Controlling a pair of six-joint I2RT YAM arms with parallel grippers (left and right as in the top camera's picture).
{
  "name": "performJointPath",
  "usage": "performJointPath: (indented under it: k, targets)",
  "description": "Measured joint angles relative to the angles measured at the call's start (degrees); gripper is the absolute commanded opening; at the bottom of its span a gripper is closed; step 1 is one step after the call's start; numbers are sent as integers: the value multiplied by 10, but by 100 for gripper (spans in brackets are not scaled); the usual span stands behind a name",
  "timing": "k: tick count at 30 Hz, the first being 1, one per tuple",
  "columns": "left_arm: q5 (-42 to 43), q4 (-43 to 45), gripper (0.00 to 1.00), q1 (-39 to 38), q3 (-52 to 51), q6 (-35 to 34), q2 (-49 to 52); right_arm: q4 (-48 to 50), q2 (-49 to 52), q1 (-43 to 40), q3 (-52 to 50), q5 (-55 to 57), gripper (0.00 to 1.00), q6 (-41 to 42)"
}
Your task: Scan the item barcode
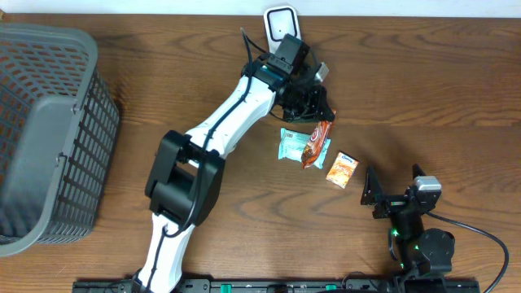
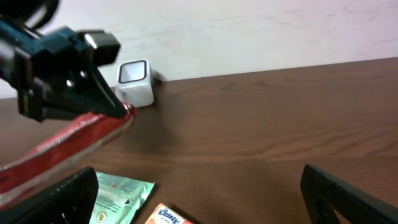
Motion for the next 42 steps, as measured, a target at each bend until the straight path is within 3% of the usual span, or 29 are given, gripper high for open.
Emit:
performJointPath:
  k: [12,27,42]
  targets:
    - [147,79,7,3,-4,5,127,0,0,0,0,0,99,0]
    - [167,86,7,4,-7,129,129,0,0,0,0,0,99,0]
    - [206,108,8,4,-7,125,139,0,0,0,0,0,99,0]
